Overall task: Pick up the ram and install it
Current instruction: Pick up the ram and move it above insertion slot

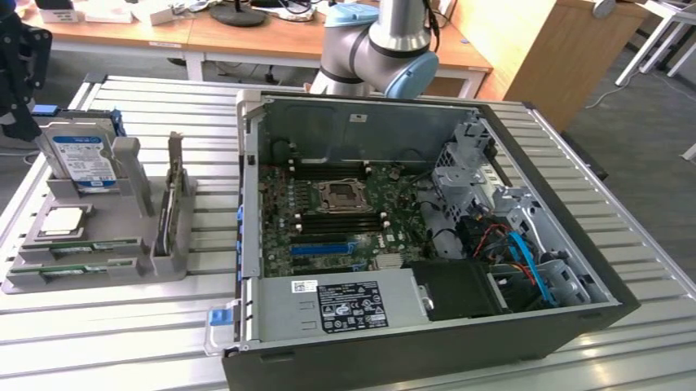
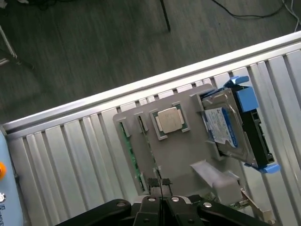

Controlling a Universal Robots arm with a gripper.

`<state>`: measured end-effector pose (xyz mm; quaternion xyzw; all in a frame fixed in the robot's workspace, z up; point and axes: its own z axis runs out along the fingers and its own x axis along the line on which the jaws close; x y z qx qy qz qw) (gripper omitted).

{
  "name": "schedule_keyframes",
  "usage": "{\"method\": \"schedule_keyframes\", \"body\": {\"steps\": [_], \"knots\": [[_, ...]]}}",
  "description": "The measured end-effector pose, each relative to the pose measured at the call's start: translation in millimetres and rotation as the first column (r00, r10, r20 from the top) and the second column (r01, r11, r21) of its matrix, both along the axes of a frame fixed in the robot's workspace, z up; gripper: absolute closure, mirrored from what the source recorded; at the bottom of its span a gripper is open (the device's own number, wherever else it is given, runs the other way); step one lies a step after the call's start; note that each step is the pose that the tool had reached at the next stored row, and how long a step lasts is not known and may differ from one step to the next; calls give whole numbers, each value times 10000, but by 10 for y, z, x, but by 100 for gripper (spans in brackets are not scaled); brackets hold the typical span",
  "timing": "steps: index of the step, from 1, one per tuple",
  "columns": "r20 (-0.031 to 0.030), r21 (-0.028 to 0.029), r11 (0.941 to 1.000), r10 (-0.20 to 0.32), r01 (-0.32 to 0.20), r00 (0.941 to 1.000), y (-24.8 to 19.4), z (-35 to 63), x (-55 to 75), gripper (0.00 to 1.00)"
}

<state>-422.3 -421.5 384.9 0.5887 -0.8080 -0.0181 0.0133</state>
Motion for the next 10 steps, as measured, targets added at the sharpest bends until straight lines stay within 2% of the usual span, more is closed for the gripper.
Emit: {"method": "schedule_keyframes", "body": {"steps": [5, 10], "knots": [[-2, 0, 9961, 886, -886, 9961, 0, -3, 0, 89], [-3, 0, 9847, 1744, -1744, 9847, 0, -8, 0, 89]]}}
